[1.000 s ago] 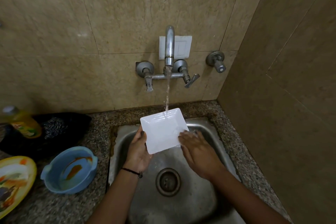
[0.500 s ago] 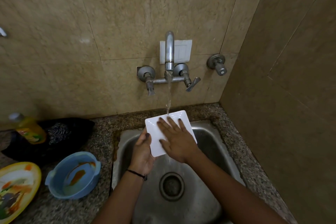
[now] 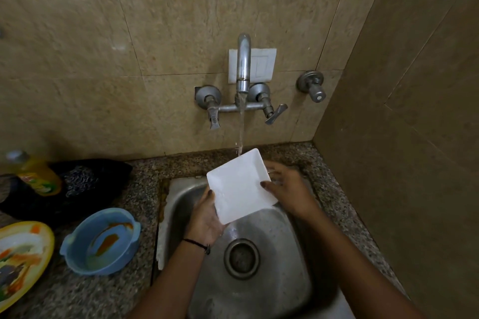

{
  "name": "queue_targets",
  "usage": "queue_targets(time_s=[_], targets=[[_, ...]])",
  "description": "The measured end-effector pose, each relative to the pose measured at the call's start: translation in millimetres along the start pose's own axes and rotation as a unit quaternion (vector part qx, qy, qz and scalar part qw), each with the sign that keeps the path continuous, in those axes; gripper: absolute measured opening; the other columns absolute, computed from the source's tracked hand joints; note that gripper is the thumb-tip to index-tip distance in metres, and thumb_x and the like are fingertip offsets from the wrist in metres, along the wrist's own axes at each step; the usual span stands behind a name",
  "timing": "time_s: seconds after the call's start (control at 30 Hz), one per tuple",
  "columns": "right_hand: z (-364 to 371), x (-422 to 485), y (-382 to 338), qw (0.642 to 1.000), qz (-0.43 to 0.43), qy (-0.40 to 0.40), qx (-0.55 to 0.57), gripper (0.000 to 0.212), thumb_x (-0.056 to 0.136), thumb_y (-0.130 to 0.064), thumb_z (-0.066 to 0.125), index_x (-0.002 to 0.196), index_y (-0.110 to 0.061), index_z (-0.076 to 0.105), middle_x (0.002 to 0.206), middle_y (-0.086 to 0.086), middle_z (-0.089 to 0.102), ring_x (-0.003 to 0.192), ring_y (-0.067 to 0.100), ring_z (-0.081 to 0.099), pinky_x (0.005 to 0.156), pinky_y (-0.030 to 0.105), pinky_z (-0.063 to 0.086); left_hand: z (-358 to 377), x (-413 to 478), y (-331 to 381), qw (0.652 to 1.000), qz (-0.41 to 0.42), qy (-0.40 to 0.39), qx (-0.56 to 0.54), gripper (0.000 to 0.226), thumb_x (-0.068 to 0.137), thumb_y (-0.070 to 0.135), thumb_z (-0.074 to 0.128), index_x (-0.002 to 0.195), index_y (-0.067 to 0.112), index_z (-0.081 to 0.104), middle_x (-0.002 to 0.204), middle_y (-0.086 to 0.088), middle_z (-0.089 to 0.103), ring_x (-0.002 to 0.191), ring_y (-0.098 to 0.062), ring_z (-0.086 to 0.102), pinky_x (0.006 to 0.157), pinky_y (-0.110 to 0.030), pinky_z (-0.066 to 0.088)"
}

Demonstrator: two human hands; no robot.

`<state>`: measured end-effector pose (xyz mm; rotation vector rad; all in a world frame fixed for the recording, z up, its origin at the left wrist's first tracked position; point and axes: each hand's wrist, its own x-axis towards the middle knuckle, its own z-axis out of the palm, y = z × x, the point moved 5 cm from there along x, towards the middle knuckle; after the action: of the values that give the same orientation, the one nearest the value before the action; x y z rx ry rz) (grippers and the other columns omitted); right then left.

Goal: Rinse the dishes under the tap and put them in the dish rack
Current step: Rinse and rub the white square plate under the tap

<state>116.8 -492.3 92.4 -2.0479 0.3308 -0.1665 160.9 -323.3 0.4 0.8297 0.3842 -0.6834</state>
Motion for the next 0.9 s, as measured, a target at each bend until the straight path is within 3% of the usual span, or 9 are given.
queue_targets(time_s=[0.1,0.17,0.27,0.4,0.5,0.57,0.67,0.73,0.9], targets=[[-13,-10,1,0.999,-0.040,0.007,0.022,0.035,0.084,0.003,0.061,0.111,-0.019,0.068,0.108,-0.006,0.070,0.097,0.003,0.065,0.084,0.027,0.055,5,-3,0,0.999,-0.051,-0.010,-0.002,0.061,0.096,0.056,0.035,0.131,0.008,0.051,0.123,-0.015,0.063,0.112,-0.030,0.058,0.091,-0.044,0.047],[-20,-19,3,0.996,-0.048,0.007,0.072,0.027,0.081,0.005,0.064,0.096,-0.016,0.073,0.101,-0.002,0.073,0.094,0.007,0.068,0.084,0.029,0.056,10,-2,4,0.998,-0.058,-0.033,-0.023,0.075,0.092,0.063,0.033,0.131,0.002,0.050,0.127,-0.019,0.062,0.114,-0.031,0.058,0.094,-0.041,0.047],[-29,-28,7,0.993,-0.089,0.033,0.076,0.020,0.078,0.007,0.068,0.089,-0.009,0.074,0.107,0.003,0.071,0.099,-0.001,0.065,0.091,0.021,0.052,23,-2,18,0.996,-0.045,-0.071,-0.042,0.068,0.091,0.044,0.046,0.138,-0.004,0.042,0.132,-0.023,0.057,0.110,-0.029,0.061,0.097,-0.041,0.051],[-17,-26,19,0.988,-0.149,0.038,-0.018,0.035,0.079,0.016,0.062,0.105,-0.006,0.070,0.123,0.000,0.060,0.116,-0.013,0.051,0.103,0.018,0.041,40,-1,33,0.994,-0.006,-0.108,-0.019,0.048,0.096,0.023,0.047,0.137,-0.001,0.045,0.117,-0.020,0.068,0.099,-0.026,0.070,0.076,-0.039,0.060],[7,-27,15,0.962,-0.222,0.045,-0.154,0.047,0.084,0.001,0.054,0.129,-0.013,0.056,0.140,-0.003,0.046,0.137,0.009,0.035,0.115,0.029,0.026,46,-1,38,0.991,0.006,-0.126,-0.044,0.042,0.101,0.024,0.041,0.137,0.003,0.046,0.124,-0.018,0.065,0.103,-0.027,0.069,0.081,-0.042,0.059],[24,-27,5,0.939,-0.264,0.033,-0.218,0.048,0.089,-0.012,0.046,0.137,-0.014,0.047,0.147,-0.002,0.038,0.143,0.013,0.024,0.119,0.031,0.016,49,-2,38,0.989,0.009,-0.136,-0.049,0.040,0.102,0.026,0.038,0.135,0.006,0.049,0.124,-0.016,0.065,0.105,-0.027,0.068,0.084,-0.041,0.058],[48,-19,-14,0.906,-0.309,-0.009,-0.290,0.048,0.097,-0.027,0.036,0.142,-0.009,0.039,0.149,0.008,0.037,0.142,0.017,0.028,0.118,0.040,0.018,49,-4,36,0.990,0.004,-0.142,-0.020,0.043,0.101,0.029,0.038,0.135,0.007,0.050,0.125,-0.015,0.065,0.106,-0.025,0.066,0.089,-0.038,0.053],[53,-2,-21,0.897,-0.295,-0.028,-0.328,0.052,0.098,-0.034,0.027,0.144,-0.009,0.034,0.151,0.008,0.034,0.143,0.016,0.025,0.119,0.038,0.014,45,-4,35,0.990,0.008,-0.143,-0.015,0.043,0.100,0.030,0.039,0.135,0.008,0.051,0.125,-0.013,0.066,0.104,-0.023,0.066,0.088,-0.036,0.053],[47,30,-24,0.915,-0.207,0.038,-0.344,0.062,0.094,-0.038,0.013,0.146,-0.010,0.030,0.154,0.007,0.029,0.145,0.024,0.019,0.120,0.041,0.011,41,-6,32,0.988,0.013,-0.151,-0.019,0.038,0.101,0.028,0.038,0.129,0.009,0.054,0.127,-0.014,0.064,0.111,-0.024,0.065,0.095,-0.041,0.052]])
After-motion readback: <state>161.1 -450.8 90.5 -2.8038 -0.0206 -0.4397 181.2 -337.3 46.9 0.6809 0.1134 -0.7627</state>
